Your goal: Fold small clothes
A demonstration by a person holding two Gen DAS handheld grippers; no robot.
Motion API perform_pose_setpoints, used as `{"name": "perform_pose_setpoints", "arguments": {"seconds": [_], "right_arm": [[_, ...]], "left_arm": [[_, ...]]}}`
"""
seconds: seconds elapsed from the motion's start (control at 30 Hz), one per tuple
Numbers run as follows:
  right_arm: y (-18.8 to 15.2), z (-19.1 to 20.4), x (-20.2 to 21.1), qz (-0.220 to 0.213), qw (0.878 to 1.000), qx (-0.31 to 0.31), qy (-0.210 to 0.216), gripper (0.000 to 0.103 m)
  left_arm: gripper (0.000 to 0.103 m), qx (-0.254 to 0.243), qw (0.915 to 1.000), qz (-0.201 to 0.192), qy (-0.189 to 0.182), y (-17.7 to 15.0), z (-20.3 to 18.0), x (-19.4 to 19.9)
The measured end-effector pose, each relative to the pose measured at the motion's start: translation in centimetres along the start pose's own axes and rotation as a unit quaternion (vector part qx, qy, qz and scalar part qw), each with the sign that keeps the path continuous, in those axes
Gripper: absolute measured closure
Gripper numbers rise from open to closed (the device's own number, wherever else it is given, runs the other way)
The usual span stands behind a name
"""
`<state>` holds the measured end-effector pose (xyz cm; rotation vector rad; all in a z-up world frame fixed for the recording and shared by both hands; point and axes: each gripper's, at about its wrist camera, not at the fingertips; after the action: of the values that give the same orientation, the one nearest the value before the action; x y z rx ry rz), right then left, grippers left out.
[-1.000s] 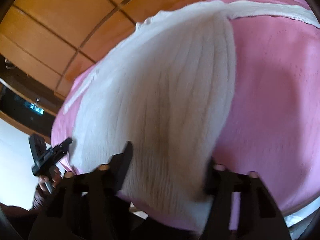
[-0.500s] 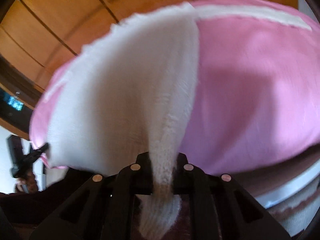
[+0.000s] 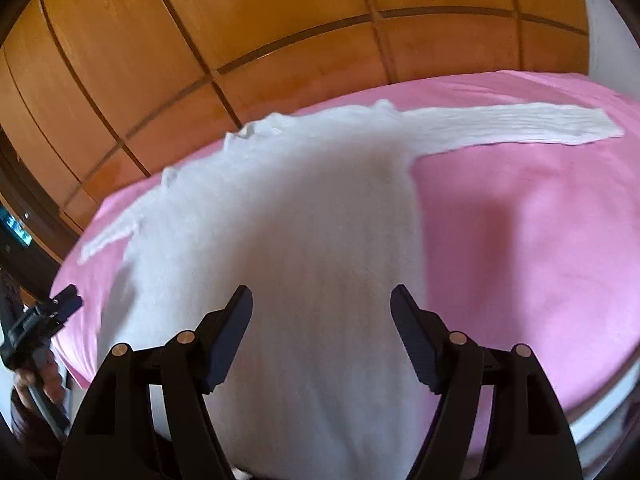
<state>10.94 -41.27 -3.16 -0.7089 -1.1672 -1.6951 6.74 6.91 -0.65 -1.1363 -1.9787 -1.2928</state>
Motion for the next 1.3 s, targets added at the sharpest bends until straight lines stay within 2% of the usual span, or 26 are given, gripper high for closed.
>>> {"name": "perform_pose_setpoints", "arguments": {"seconds": [0.1, 0.17, 0.23, 0.27, 0.33, 0.37, 0.43, 0.5, 0.53, 0.6, 0.67, 0.73, 0.83, 0.93, 1.07, 1.1, 1.17, 1.23, 1.3], "right_arm": [[-1.1, -1.6, -3.1, 0.038, 0.999, -0.002, -0.03, 0.032], [-2.9, -2.3, -2.6, 0.003, 0.999, 0.031, -0.023, 0.032], [-3.9, -2.5, -2.2, -0.004, 0.998, 0.046, -0.035, 0.031], [-4.4, -2.6, -2.1, -0.004, 0.997, 0.06, -0.039, 0.031], [-4.7, -2.6, -1.7, 0.006, 0.996, 0.078, -0.042, 0.029], [-4.4, -2.8, -1.5, 0.014, 0.997, 0.073, -0.03, 0.028], [-3.2, -4.6, -0.4, 0.019, 0.999, 0.032, 0.019, 0.024], [-1.5, -8.0, 1.0, -0.007, 0.999, -0.035, 0.022, 0.015], [-0.7, -9.4, 1.4, -0.019, 0.998, -0.061, 0.021, 0.015], [1.1, -14.3, 1.9, -0.04, 0.99, -0.138, -0.003, 0.016], [2.5, -18.6, 2.0, -0.047, 0.977, -0.206, -0.02, 0.017], [4.3, -23.5, 2.4, -0.07, 0.96, -0.271, -0.007, 0.025], [7.3, -27.8, 3.1, -0.097, 0.943, -0.316, -0.032, 0.026], [10.0, -31.1, 2.7, -0.094, 0.93, -0.346, -0.085, 0.033], [13.2, -33.8, 2.4, -0.104, 0.915, -0.373, -0.115, 0.034], [13.7, -34.3, 2.4, -0.105, 0.913, -0.375, -0.121, 0.036], [15.0, -34.9, 2.3, -0.097, 0.906, -0.387, -0.143, 0.052], [16.3, -34.7, 2.4, -0.087, 0.91, -0.377, -0.149, 0.093], [17.9, -33.1, 3.2, -0.099, 0.917, -0.353, -0.157, 0.095]], "left_arm": [[0.033, -0.025, 0.9993, 0.009, 0.028, 0.6, -1.9, -3.2], [0.033, -0.038, 0.9966, 0.023, 0.069, -0.3, -1.7, -5.2], [0.033, -0.046, 0.9929, 0.042, 0.101, -1.5, -0.9, -7.5], [0.033, -0.058, 0.9926, 0.02, 0.105, -2.1, -0.9, -7.4], [0.03, -0.084, 0.9876, 0.017, 0.132, -2.5, -1.8, -7.4], [0.029, -0.091, 0.9853, 0.017, 0.143, -2.3, -2.4, -7.3], [0.027, -0.09, 0.9874, 0.014, 0.129, -1.9, -2.8, -6.7], [0.02, -0.089, 0.9893, 0.0, 0.116, -1.0, -3.0, -6.3], [0.016, -0.092, 0.9889, -0.005, 0.117, -0.7, -3.2, -6.4], [0.015, -0.088, 0.9875, -0.006, 0.131, 0.3, -3.0, -7.5], [0.012, -0.073, 0.9878, 0.02, 0.136, 0.6, -2.0, -9.5], [0.006, -0.075, 0.9893, 0.017, 0.125, 0.3, -1.8, -9.8], [0.004, -0.081, 0.9888, 0.025, 0.122, 0.4, -1.9, -9.9], [0.004, -0.082, 0.9885, 0.023, 0.125, 0.2, -1.9, -9.8], [0.004, -0.083, 0.9877, 0.019, 0.131, 0.1, -2.1, -9.8], [0.004, -0.083, 0.9875, 0.019, 0.133, 0.1, -2.1, -9.9], [0.004, -0.083, 0.987, 0.02, 0.136, 0.1, -2.2, -10.0], [0.004, -0.082, 0.987, 0.02, 0.137, 0.2, -2.2, -10.1], [0.004, -0.083, 0.987, 0.02, 0.137, 0.2, -2.2, -10.1]]}}
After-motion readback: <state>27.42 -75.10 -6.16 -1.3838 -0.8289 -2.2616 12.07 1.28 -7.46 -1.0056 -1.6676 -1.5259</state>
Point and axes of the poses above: each gripper's, at about its wrist camera, not at the fingertips, and x roughly against the way its jaws point, z to its left, y to its top, and after that the axes turned 13 degrees about z, right-handed
